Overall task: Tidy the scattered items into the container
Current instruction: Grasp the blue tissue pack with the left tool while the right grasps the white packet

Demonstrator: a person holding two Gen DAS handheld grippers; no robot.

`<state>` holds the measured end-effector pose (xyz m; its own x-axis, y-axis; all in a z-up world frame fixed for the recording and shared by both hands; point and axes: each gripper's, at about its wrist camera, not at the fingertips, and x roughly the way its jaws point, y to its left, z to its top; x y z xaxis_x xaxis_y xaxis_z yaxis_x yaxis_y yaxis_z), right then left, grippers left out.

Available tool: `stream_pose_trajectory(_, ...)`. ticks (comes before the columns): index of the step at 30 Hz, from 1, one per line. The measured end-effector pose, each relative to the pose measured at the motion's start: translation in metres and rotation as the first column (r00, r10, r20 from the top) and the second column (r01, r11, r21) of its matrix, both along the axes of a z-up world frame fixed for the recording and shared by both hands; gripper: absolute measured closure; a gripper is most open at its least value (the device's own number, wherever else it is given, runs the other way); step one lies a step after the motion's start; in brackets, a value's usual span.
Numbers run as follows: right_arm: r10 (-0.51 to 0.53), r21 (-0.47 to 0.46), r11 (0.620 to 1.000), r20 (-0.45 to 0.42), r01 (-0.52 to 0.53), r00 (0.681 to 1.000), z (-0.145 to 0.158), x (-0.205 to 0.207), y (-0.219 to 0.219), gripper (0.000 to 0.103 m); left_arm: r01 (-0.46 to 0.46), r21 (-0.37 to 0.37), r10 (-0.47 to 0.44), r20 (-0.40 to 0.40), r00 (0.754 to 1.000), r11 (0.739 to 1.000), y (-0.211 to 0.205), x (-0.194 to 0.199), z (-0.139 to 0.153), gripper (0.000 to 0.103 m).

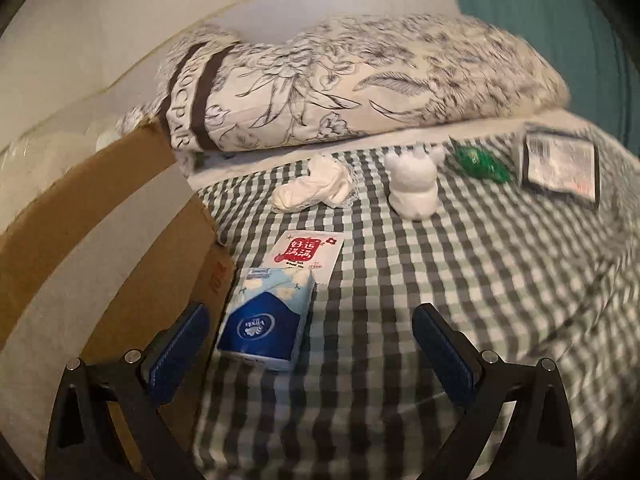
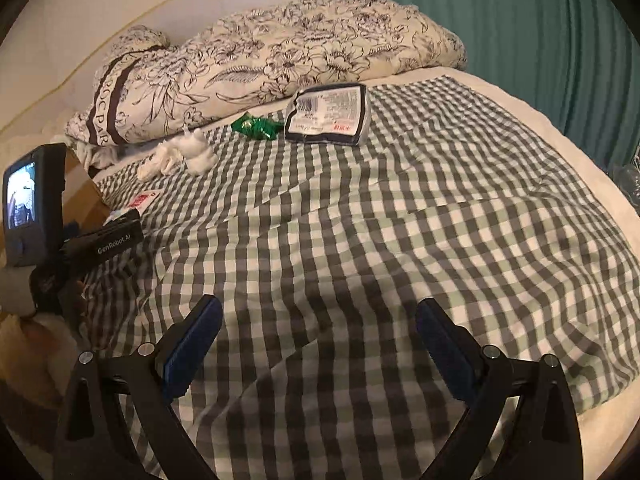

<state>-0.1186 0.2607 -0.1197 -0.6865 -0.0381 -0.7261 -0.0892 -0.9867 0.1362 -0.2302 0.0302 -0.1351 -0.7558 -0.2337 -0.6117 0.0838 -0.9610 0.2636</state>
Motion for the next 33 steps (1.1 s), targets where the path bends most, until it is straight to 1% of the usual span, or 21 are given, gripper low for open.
stream_pose_trajectory(2,-0.005,0.016,1.000,0.001,0.005,1.000,0.000,-0.003,-0.003,0.005,0.005,-0.046,-0.004,0.010,1.000,0.999,-0.008,-0.004,-0.005,0.000)
stream_pose_trajectory(3,-0.006,0.017,1.000,0.003,0.006,1.000,0.001,-0.004,-0.004,0.005,0.007,-0.051,-0.006,0.013,1.000,0.999,-0.014,-0.006,-0.006,0.000)
stream_pose_trajectory(4,-0.007,0.017,1.000,0.002,0.007,1.000,0.002,-0.005,-0.005,0.005,0.008,-0.040,-0.007,0.014,1.000,0.999,-0.022,-0.007,-0.006,0.000)
stream_pose_trajectory(7,-0.006,0.023,1.000,-0.004,0.006,1.000,0.004,-0.006,-0.011,0.005,0.014,0.036,-0.014,0.009,1.000,0.999,-0.039,-0.008,-0.002,0.000)
stream_pose_trajectory(9,-0.001,0.026,1.000,-0.005,0.001,1.000,0.004,-0.008,-0.016,0.005,0.054,0.059,-0.055,0.008,0.998,0.997,-0.035,-0.009,-0.003,0.000)
stream_pose_trajectory(10,0.003,0.026,1.000,-0.004,-0.003,1.000,0.004,-0.010,-0.019,0.005,0.066,0.082,-0.068,0.024,0.997,0.994,-0.035,-0.012,-0.005,0.000)
stream_pose_trajectory(11,0.011,0.021,1.000,-0.004,-0.011,1.000,0.004,-0.013,-0.022,0.005,0.060,0.137,-0.070,0.064,0.996,0.989,-0.039,-0.019,-0.011,0.000)
stream_pose_trajectory(12,0.017,0.017,1.000,-0.005,-0.017,1.000,0.004,-0.014,-0.024,0.005,0.048,0.168,-0.063,0.087,0.994,0.985,-0.042,-0.025,-0.014,0.000)
stream_pose_trajectory(16,0.032,0.021,0.999,-0.020,-0.032,0.999,0.008,-0.025,-0.029,0.005,0.042,0.256,-0.073,0.111,0.991,0.966,-0.048,-0.038,-0.017,0.000)
stream_pose_trajectory(19,0.035,0.010,0.999,-0.035,-0.035,0.999,0.015,-0.041,-0.022,0.005,-0.007,0.330,-0.063,0.200,0.978,0.944,-0.058,-0.052,-0.031,0.000)
stream_pose_trajectory(20,0.033,-0.003,0.999,-0.041,-0.033,0.999,0.017,-0.046,-0.018,0.005,-0.026,0.356,-0.055,0.217,0.975,0.934,-0.062,-0.055,-0.033,0.000)
stream_pose_trajectory(21,0.030,-0.021,0.999,-0.046,-0.031,0.998,0.021,-0.054,-0.013,0.005,-0.032,0.379,-0.054,0.213,0.976,0.925,-0.065,-0.055,-0.033,0.000)
stream_pose_trajectory(22,0.026,-0.035,0.999,-0.053,-0.028,0.998,0.024,-0.063,-0.007,0.005,-0.033,0.385,-0.054,0.212,0.976,0.922,-0.066,-0.054,-0.032,0.003)
stream_pose_trajectory(23,0.019,-0.040,0.999,-0.057,-0.022,0.998,0.027,-0.071,-0.002,0.005,-0.037,0.377,-0.049,0.215,0.975,0.925,-0.065,-0.054,-0.032,0.004)
stream_pose_trajectory(24,0.012,-0.049,0.999,-0.057,-0.015,0.998,0.031,-0.080,0.003,0.005,-0.038,0.365,-0.047,0.219,0.975,0.930,-0.062,-0.054,-0.032,0.004)
stream_pose_trajectory(26,0.005,-0.102,0.995,-0.052,-0.010,0.999,0.037,-0.102,0.018,0.005,-0.038,0.350,-0.048,0.233,0.971,0.936,-0.058,-0.053,-0.032,0.005)
stream_pose_trajectory(29,-0.005,-0.147,0.989,-0.054,-0.003,0.999,0.039,-0.134,0.040,0.005,-0.041,0.357,-0.052,0.247,0.968,0.933,-0.060,-0.054,-0.033,0.005)
stream_pose_trajectory(31,-0.006,-0.137,0.991,-0.025,0.003,1.000,0.032,-0.162,0.051,0.005,-0.043,0.357,-0.050,0.247,0.968,0.933,-0.061,-0.053,-0.033,0.001)
stream_pose_trajectory(33,-0.001,-0.097,0.995,0.005,0.002,1.000,0.022,-0.190,0.059,0.005,-0.038,0.356,-0.054,0.247,0.968,0.934,-0.060,-0.056,-0.034,0.000)
